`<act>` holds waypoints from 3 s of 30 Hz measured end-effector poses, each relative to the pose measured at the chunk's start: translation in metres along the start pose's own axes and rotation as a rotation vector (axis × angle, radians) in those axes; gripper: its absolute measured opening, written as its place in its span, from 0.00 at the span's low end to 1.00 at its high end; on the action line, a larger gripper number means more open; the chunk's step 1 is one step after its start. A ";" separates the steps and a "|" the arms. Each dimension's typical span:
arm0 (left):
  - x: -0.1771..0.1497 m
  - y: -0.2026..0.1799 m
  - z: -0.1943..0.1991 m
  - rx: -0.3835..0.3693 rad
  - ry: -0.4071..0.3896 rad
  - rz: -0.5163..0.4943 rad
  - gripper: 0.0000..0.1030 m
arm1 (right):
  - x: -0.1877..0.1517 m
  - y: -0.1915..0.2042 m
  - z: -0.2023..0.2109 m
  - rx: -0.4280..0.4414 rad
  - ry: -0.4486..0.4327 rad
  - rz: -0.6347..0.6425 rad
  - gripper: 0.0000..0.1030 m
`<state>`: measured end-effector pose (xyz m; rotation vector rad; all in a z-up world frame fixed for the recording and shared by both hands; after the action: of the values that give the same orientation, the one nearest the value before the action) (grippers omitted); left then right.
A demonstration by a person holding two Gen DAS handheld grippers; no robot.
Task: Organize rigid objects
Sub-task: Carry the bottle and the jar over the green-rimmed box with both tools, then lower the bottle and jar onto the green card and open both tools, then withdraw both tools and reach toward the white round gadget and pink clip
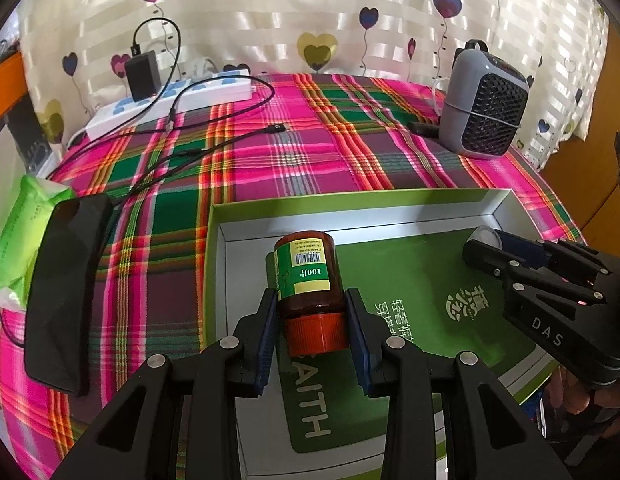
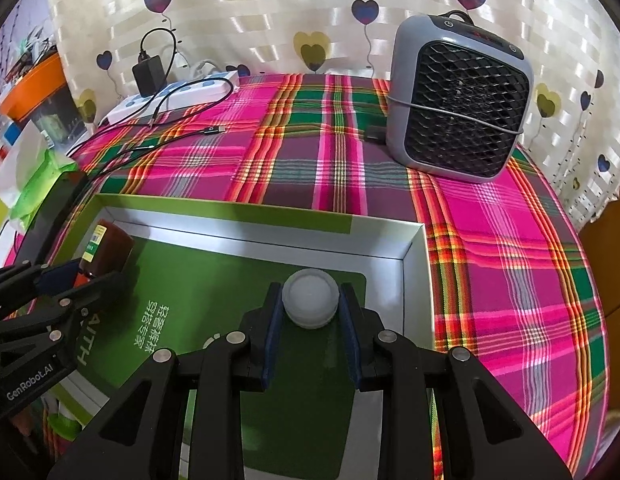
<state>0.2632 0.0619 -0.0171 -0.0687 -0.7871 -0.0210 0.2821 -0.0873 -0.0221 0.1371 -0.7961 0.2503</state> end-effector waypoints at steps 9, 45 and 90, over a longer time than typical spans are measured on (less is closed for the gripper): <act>-0.001 -0.006 0.000 -0.014 -0.001 -0.030 0.40 | 0.001 0.001 0.000 0.007 0.001 -0.018 0.37; -0.015 -0.001 0.070 0.009 -0.109 0.010 0.42 | -0.013 0.007 0.060 0.047 -0.110 -0.050 0.43; -0.113 0.050 0.127 -0.033 -0.108 0.210 0.42 | -0.108 -0.017 0.141 0.032 -0.145 -0.120 0.43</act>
<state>0.0964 0.1196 -0.0105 -0.1850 -0.8839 0.1702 0.1173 -0.1528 -0.0030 0.2347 -0.9247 0.1411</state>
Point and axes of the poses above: each gripper's, at about its wrist camera, not at the fingertips, and z roughly against the way its jaws point, y to its left, x to its top, the point moved 4 cm from there along -z, roughly the way its jaws point, and after that the axes turned 9 degrees about -y, right-handed, at the moved point
